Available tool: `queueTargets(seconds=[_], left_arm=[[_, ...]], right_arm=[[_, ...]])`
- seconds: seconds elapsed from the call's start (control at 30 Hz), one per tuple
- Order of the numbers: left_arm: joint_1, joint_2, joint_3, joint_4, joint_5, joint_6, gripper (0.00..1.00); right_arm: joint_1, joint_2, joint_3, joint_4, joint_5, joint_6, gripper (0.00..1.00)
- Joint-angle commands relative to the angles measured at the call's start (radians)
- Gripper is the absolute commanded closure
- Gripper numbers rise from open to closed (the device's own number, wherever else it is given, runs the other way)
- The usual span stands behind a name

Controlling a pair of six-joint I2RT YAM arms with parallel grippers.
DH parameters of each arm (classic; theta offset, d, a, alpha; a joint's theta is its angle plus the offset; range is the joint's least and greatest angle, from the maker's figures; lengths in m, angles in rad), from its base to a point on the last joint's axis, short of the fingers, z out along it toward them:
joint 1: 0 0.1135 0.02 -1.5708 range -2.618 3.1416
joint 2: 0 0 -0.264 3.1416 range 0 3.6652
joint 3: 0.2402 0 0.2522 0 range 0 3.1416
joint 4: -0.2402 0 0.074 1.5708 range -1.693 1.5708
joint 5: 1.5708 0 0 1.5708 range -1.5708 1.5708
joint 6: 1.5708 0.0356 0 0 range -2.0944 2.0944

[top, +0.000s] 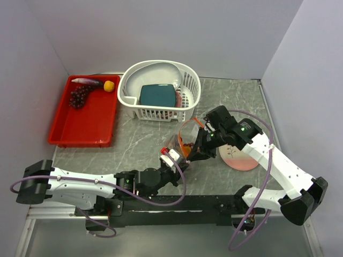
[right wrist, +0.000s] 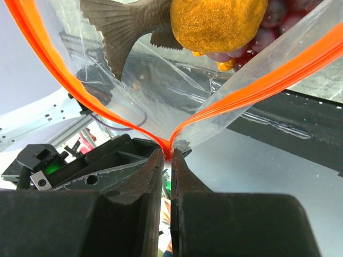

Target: Place the food in the zip-top bag and seal the zipper

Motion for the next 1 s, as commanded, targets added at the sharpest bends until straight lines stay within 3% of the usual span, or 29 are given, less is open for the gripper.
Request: queueTargets(seconds=[0.0, 0.3, 0.53, 0.97], left_arm=[[-0.035, -0.044, 0.005, 0.06, 0.052, 0.013, 0.99], [-0.086, -0.107, 0.012, -0.076, 0.099, -0.037, 0.99], [-0.096, -0.214, -0.029, -0.205, 0.047, -0.175, 0.99], [-0.098, -0.41, -0.038, -0.475, -0.062, -0.345, 0.99]], right_arm=[[-0.015, -0.02, 0.014, 0.033, 0.011, 0.006, 1.0], [-0.065, -0.009, 0.031, 0.023, 0.034, -0.039, 1.0], [-0.122, -0.005, 0.053, 0.039, 0.127, -0.089, 1.0], [-0.433, -0.017, 0.072, 0.111, 0.278, -0.204, 1.0]])
